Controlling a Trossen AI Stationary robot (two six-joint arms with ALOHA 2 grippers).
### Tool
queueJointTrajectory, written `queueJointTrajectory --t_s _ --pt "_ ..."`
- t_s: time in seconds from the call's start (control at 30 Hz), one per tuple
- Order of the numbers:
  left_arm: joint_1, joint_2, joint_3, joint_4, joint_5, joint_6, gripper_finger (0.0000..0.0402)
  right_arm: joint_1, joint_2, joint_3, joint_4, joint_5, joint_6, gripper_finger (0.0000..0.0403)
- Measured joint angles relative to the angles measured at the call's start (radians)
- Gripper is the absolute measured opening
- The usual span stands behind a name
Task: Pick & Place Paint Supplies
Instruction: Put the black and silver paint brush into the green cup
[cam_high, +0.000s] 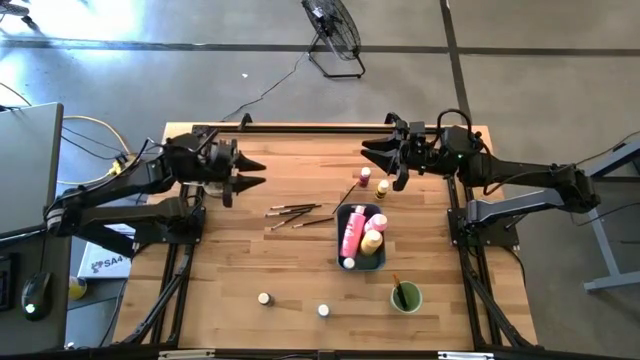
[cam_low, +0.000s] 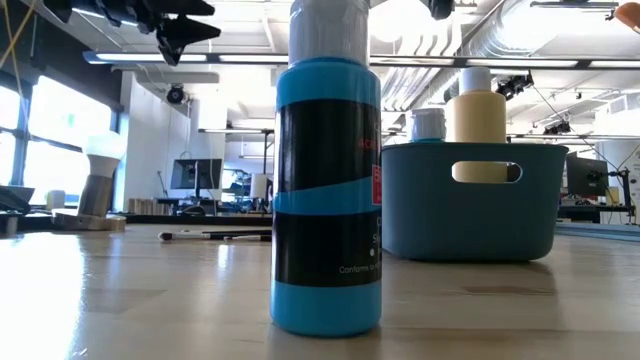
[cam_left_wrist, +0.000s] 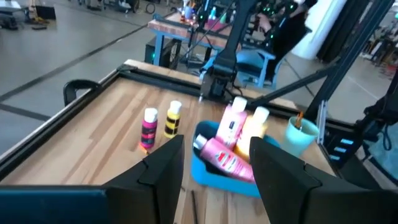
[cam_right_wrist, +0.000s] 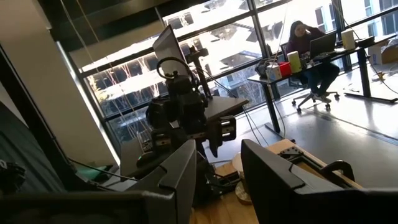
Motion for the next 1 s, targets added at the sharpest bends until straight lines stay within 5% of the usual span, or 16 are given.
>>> queueJointTrajectory --t_s 0.37,0.83,1.0 --pt "0.0 0.05 0.0 0.052 -0.17 -0.123 0.0177 0.0 0.0 0.0 0.0 -0.001 0.0 0.0121" --pt "0.0 0.13 0.004 -0.117 -0.159 0.095 0.0177 0.0 0.0 0.0 0.0 0.002 -0.001 0.0121" --pt "0.0 0.176 0.111 -0.286 -0.192 0.169 0.0177 0.0 0.0 0.0 0.0 0.002 -0.001 0.0121"
